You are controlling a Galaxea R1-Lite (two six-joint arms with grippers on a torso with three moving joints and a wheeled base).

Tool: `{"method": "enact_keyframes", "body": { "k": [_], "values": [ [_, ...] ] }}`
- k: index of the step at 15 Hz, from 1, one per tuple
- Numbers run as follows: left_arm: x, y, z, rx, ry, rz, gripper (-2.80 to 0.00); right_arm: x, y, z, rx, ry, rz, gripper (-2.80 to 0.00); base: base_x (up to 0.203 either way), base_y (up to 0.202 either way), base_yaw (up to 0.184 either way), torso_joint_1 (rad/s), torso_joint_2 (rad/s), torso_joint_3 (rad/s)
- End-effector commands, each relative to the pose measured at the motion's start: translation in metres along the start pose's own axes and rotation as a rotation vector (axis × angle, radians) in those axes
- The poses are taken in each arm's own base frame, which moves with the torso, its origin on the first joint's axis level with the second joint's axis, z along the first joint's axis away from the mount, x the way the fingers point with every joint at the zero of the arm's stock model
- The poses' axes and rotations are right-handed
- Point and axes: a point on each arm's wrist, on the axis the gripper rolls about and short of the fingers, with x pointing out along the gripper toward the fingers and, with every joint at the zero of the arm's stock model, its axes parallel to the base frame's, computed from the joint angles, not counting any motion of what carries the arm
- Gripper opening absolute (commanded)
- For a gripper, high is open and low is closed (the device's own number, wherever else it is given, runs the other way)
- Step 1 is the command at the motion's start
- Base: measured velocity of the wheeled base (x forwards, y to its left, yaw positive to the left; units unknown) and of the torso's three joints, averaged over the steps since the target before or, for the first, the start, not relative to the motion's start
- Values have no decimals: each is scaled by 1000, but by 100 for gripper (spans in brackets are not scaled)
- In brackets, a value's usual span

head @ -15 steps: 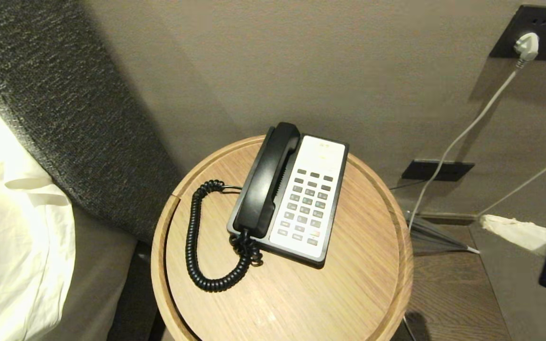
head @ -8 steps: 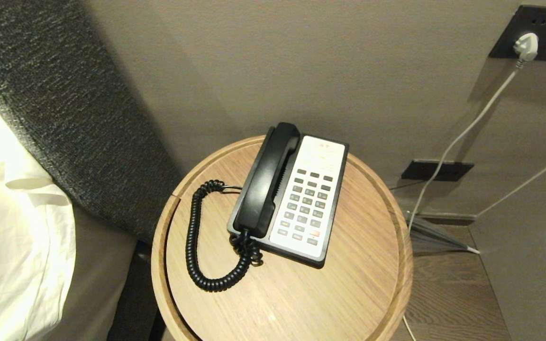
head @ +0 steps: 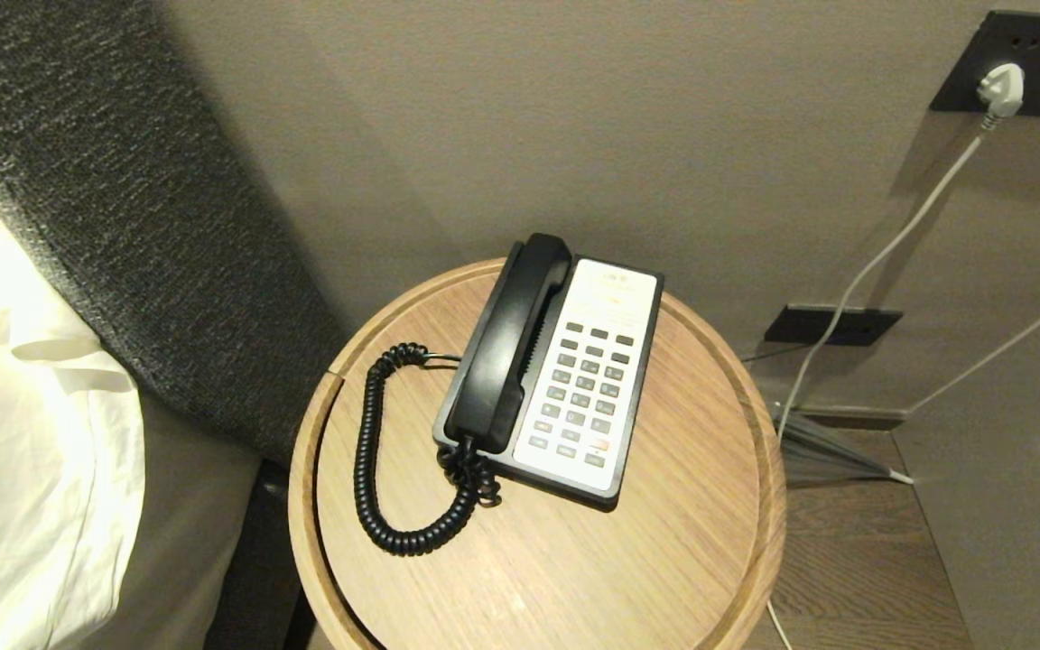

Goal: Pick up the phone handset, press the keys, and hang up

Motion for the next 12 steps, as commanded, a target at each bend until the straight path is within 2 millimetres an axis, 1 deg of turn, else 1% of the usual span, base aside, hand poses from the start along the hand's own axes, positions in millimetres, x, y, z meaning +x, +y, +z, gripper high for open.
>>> {"method": "enact_keyframes", "body": {
  "k": [1,4,5,12],
  "values": [
    [2,-1,-11,0,40,-3,-280,-4,0,-5,7,-46,-16,-280,0,0,0,0,0,0],
    [2,-1,-11,-1,41,-4,-280,-1,-2,-14,-10,-75,-55,-280,0,0,0,0,0,0],
    [2,-1,-11,-1,40,-3,-280,-2,-2,-12,-31,-95,-55,-280,0,0,0,0,0,0],
    [2,-1,-11,0,40,-4,-280,-4,-2,-13,-25,-112,-53,-280,0,0,0,0,0,0]
  ]
}}
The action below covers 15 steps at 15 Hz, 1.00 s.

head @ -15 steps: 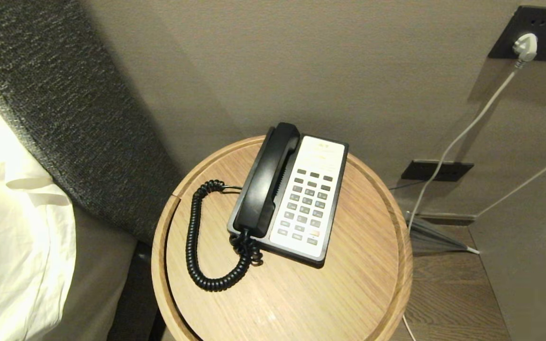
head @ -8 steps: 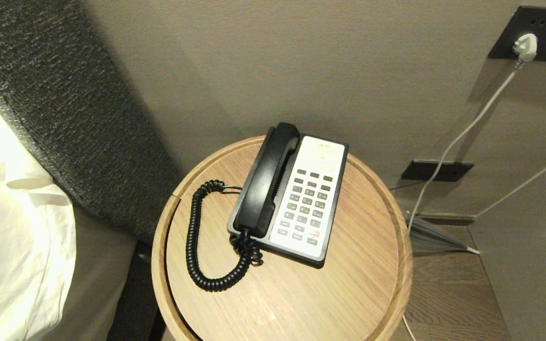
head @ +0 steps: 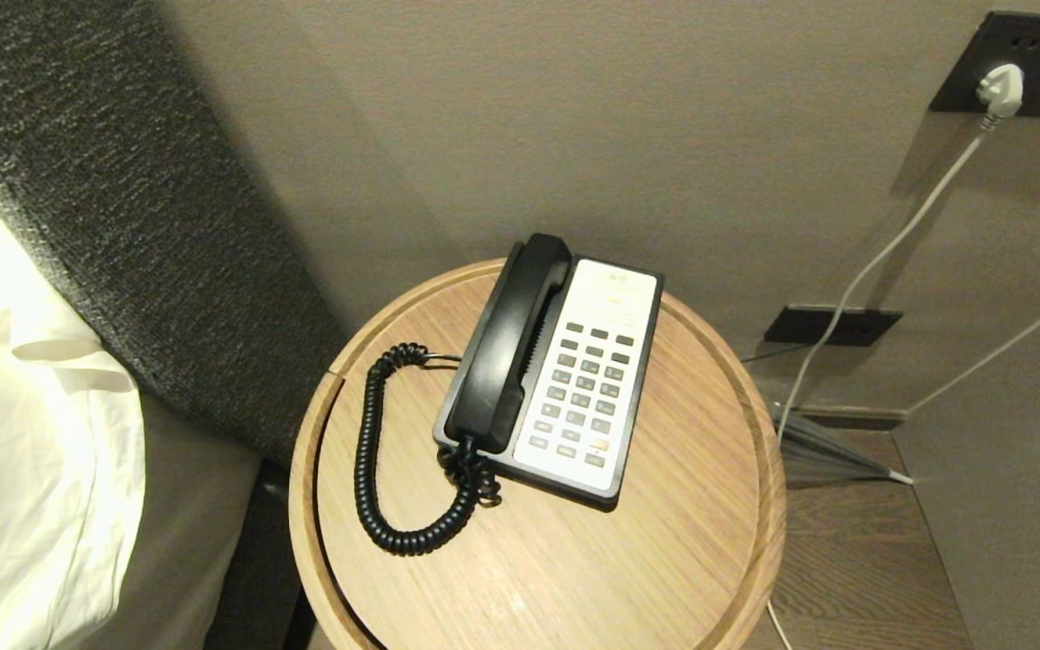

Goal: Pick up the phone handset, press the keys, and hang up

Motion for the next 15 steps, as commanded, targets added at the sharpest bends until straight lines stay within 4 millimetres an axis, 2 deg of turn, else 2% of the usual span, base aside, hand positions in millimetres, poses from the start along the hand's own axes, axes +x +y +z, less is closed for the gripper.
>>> {"method": "enact_keyframes", "body": {
  "k": [1,15],
  "values": [
    [2,-1,-11,-1,42,-3,-280,1,0,-6,2,19,-1,-280,0,0,0,0,0,0],
    [2,-1,-12,0,43,-5,-280,1,0,-6,2,19,-1,-280,0,0,0,0,0,7]
  ]
}}
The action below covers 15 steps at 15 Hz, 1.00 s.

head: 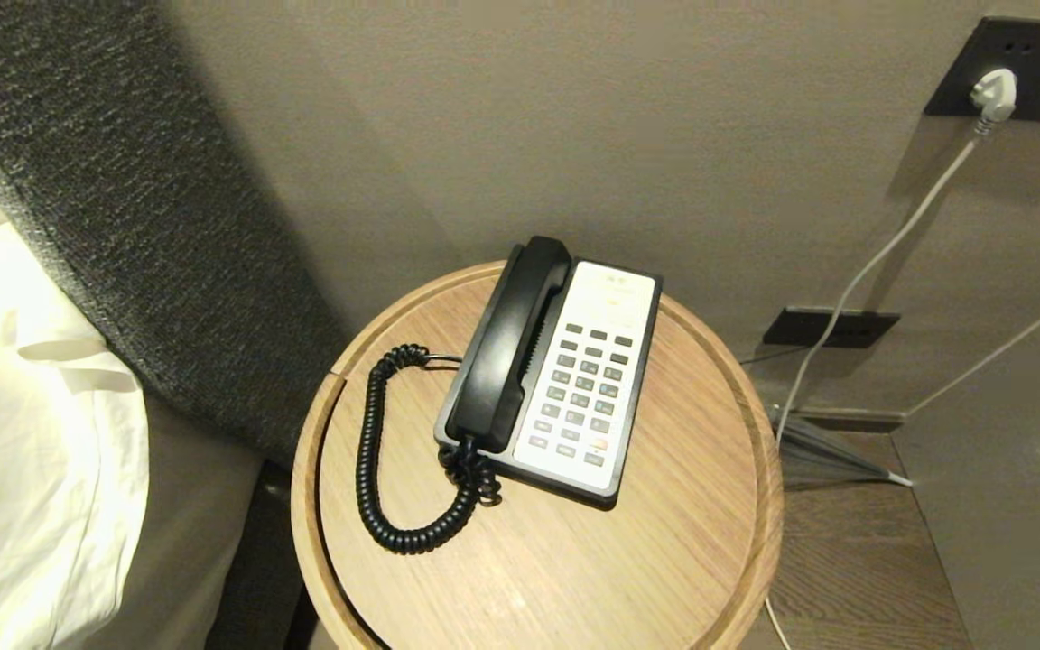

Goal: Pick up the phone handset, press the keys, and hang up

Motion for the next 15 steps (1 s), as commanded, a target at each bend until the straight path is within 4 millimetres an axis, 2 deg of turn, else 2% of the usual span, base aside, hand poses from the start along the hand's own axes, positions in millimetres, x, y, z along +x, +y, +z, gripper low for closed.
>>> {"method": "enact_keyframes", "body": {
  "k": [1,15],
  "values": [
    [2,-1,-11,2,41,-3,-280,1,0,-6,0,21,0,-280,0,0,0,7,-2,153],
    [2,-1,-11,-2,39,-4,-280,1,0,-6,0,21,-1,-280,0,0,0,3,1,198]
  ]
}}
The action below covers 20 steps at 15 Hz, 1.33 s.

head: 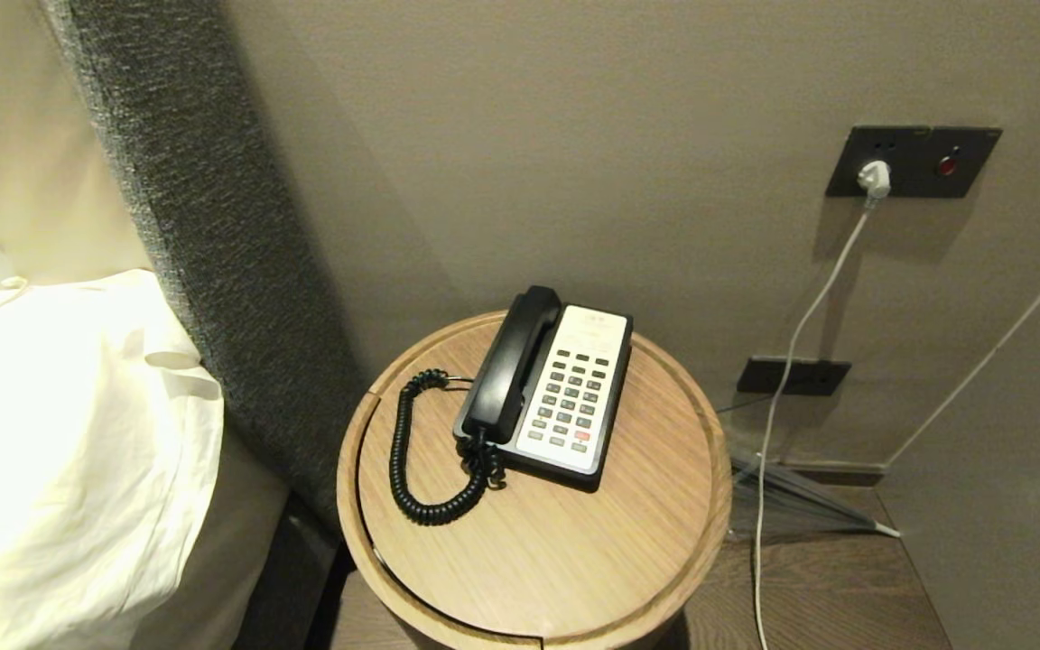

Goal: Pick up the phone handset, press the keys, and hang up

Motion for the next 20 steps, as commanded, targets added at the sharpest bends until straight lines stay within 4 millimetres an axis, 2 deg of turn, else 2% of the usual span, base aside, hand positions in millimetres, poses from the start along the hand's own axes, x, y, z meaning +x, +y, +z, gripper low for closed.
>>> {"method": "enact_keyframes", "body": {
  "k": [1,12,20],
  "values": [
    [2,-1,-11,-3,40,-3,-280,1,0,-6,0,21,-1,-280,0,0,0,7,2,203],
    [2,-1,-12,2,43,-3,-280,1,0,-6,0,21,-1,-280,0,0,0,2,1,203],
    [2,-1,-11,-1,38,2,-280,1,0,-6,0,21,-2,-280,0,0,0,1,2,35]
  ]
}}
